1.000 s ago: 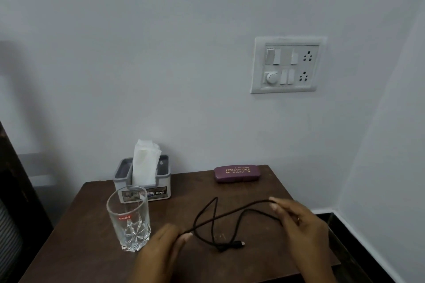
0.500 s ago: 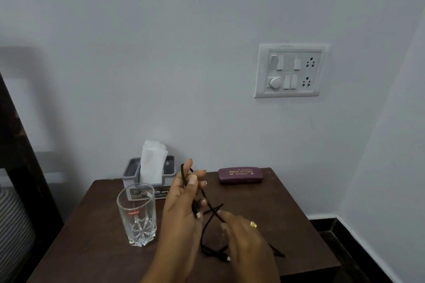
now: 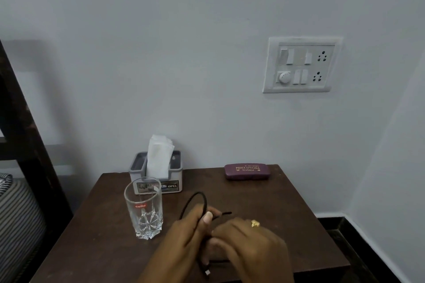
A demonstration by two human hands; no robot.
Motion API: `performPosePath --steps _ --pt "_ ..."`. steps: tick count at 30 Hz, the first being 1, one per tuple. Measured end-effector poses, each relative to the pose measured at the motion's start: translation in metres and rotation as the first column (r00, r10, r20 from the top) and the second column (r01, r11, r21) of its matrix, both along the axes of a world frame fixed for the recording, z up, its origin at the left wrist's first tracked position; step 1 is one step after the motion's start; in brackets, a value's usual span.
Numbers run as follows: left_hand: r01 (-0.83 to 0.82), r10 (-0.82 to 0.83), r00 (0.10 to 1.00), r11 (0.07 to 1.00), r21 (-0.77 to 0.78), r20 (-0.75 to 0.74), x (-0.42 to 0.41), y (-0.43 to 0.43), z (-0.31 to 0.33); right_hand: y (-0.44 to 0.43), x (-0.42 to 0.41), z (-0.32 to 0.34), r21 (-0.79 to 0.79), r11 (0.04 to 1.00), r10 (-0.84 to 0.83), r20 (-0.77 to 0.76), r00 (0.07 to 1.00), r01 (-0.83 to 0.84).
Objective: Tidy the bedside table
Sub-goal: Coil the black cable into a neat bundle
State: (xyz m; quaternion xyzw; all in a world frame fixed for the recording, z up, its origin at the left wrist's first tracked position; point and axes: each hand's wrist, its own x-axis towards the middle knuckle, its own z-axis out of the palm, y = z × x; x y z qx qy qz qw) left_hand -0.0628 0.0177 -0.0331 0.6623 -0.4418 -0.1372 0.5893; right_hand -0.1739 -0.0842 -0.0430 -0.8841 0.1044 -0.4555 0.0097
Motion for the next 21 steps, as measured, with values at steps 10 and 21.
performPosePath --steps 10,21 --pt "0.529 -0.663 0.254 0.704 -0.473 -0.704 0.002 0.009 0.004 -0.019 0.013 0.013 0.596 0.759 0.214 0.152 0.965 -0.262" --pt "-0.053 -0.383 0.356 0.902 -0.428 -0.852 -0.011 -0.019 0.037 0.015 0.025 -0.014 0.905 0.425 0.251 -0.139 0.958 0.020"
